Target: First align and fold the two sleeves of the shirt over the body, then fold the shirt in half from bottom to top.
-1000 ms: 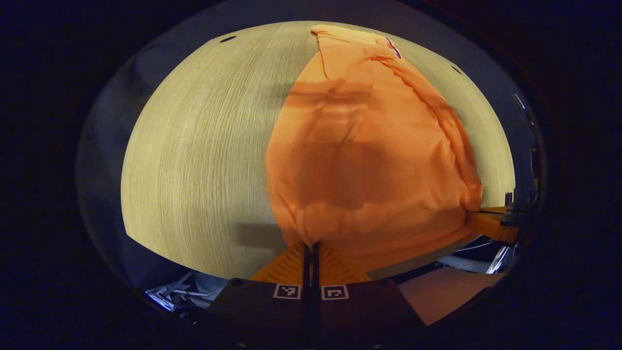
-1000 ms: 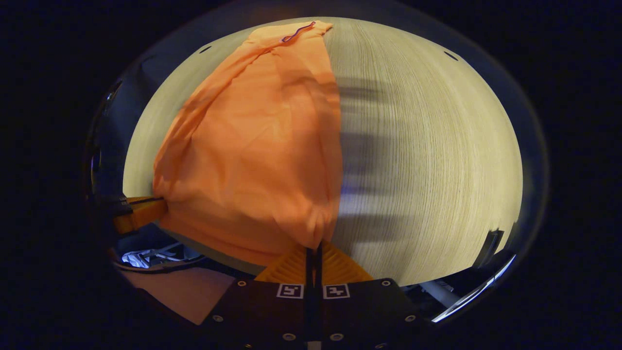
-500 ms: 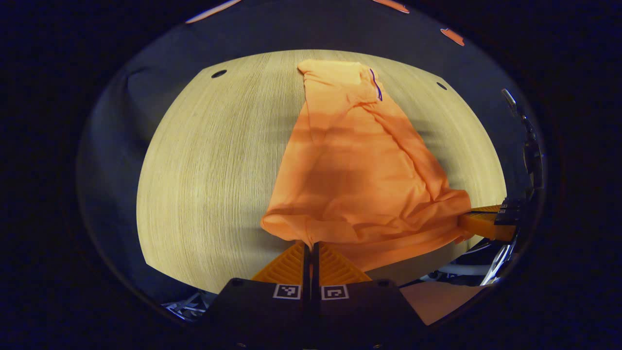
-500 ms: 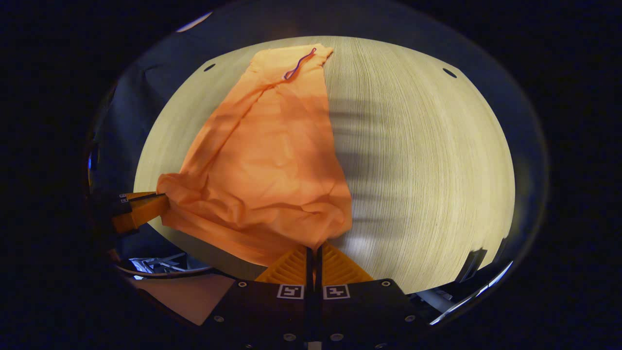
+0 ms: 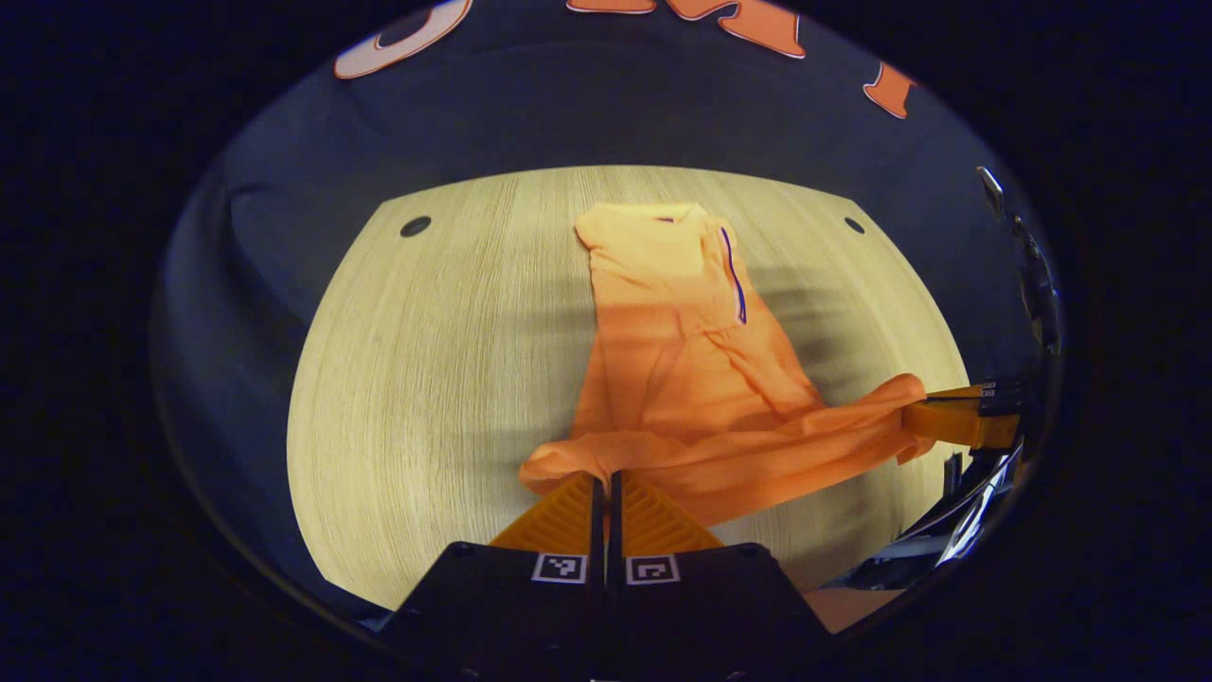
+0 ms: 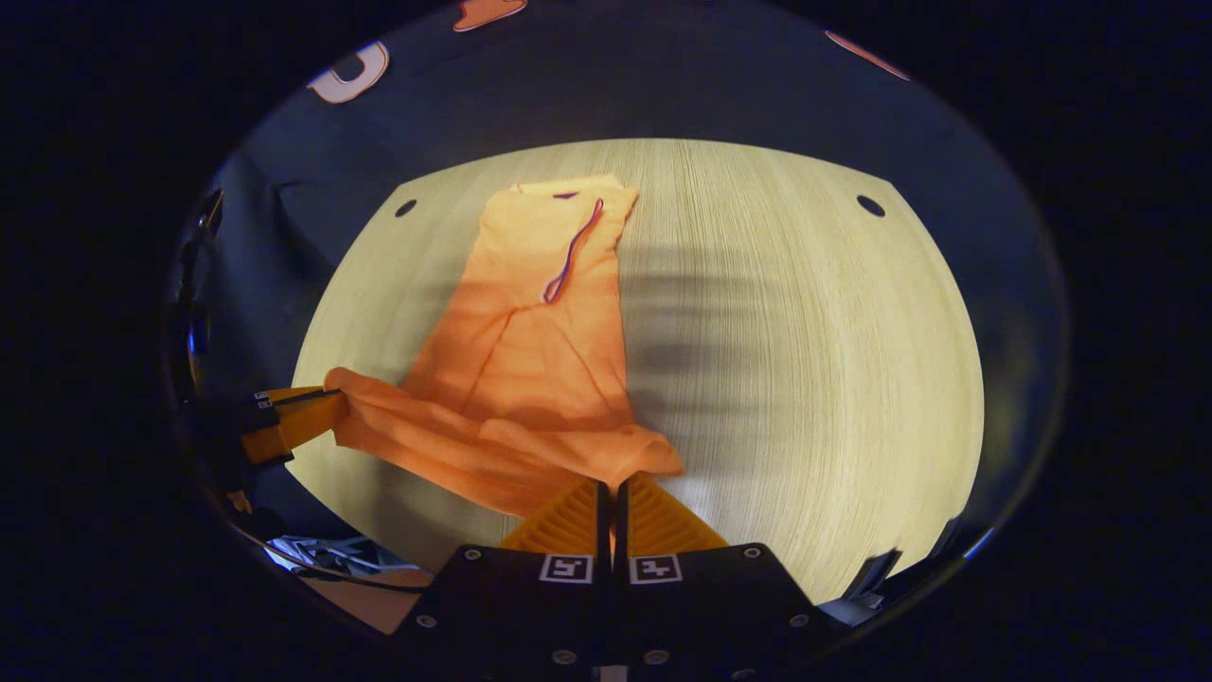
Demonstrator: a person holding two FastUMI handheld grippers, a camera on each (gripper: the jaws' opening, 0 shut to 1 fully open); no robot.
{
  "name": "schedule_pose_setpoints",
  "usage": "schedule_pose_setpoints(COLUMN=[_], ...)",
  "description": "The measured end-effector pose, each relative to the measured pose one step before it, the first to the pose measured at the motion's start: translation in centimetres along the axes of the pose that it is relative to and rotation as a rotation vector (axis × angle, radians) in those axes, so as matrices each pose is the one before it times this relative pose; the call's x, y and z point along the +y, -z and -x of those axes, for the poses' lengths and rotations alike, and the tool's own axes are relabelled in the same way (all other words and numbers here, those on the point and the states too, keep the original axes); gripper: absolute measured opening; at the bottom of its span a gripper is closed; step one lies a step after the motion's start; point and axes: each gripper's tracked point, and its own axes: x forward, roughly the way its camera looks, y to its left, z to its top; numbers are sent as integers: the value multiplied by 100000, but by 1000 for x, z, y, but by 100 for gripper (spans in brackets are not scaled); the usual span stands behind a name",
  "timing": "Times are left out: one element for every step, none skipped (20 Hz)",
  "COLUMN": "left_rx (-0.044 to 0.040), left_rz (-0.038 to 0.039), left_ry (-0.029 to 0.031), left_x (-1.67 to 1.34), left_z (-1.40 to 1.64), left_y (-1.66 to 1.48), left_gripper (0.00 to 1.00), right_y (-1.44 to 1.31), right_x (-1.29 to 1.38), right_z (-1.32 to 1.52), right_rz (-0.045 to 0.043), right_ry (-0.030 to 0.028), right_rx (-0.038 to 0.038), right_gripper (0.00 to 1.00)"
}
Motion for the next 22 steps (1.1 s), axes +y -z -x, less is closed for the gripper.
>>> schedule_pose_setpoints(left_rx=[-2069,-1814,-1608,-1288,-1184,-1300,-1319,-1346,-1554,-577,-1572,-2047,-1320,-792,-81,-551,-90,59,461,366,729,788], left_rz=[-89,233,191,-92,-537,-380,-322,-52,-240,-158,259,12,-123,327,187,14,-158,-152,372,96,-174,-102], left_ry=[-342,-97,-157,-424,353,62,316,-215,-246,-913,-389,-522,-447,-461,-279,-392,-509,-459,-228,-550,-561,-433], left_x=[315,292,319,377,275,361,-470,795,179,400,272,186,393,250,112,218,181,271,78,162,71,-33], left_z=[-421,-516,-562,-549,-492,313,-1453,304,-909,-614,-580,-546,-655,-806,-927,-911,-1092,-1079,-1078,-947,-1214,-934], left_y=[-1661,-1613,-1559,-1466,-1437,-1264,-909,-1407,-1313,-1159,-1230,-1371,-1114,-903,-670,-688,-344,-222,24,-38,162,275], left_gripper=[1,1,1,1,1,1,1,1,1,1,1,1,1,1,0,1,1,1,0,1,1,1], right_y=[-1576,-1504,-1349,-1384,-1475,-1456,-1251,-1303,-1490,-1386,-1144,-1180,-992,-810,-876,-573,-526,-343,-300,-451,-99,-49], right_x=[-145,-187,-2,-68,-205,-311,-151,-15,64,-70,-177,-238,-136,-74,75,-38,-112,-157,-158,-15,-16,-3], right_z=[77,-64,-24,-247,-13,-138,-302,-225,-692,-774,-489,-606,-863,-914,-1104,-841,-1013,-862,-1056,-1071,-783,-899], right_rz=[271,250,82,-67,-65,-2,-324,-221,-115,-142,-530,-391,465,-384,-1227,-1367,-1270,-954,-1187,-1272,86,60], right_ry=[264,210,-124,-67,163,177,83,91,269,365,16,468,536,668,-157,0,-453,129,339,-152,-570,-248], right_rx=[-2355,-1876,-1579,-1628,-1853,-1445,-1036,-1305,-1693,-1330,-1220,-889,-18,58,-140,290,-169,16,583,459,127,270], right_gripper=[0,0,3,0,0,0,0,0,0,0,0,0,0,0,0,0,0,0,0,0,0,0])
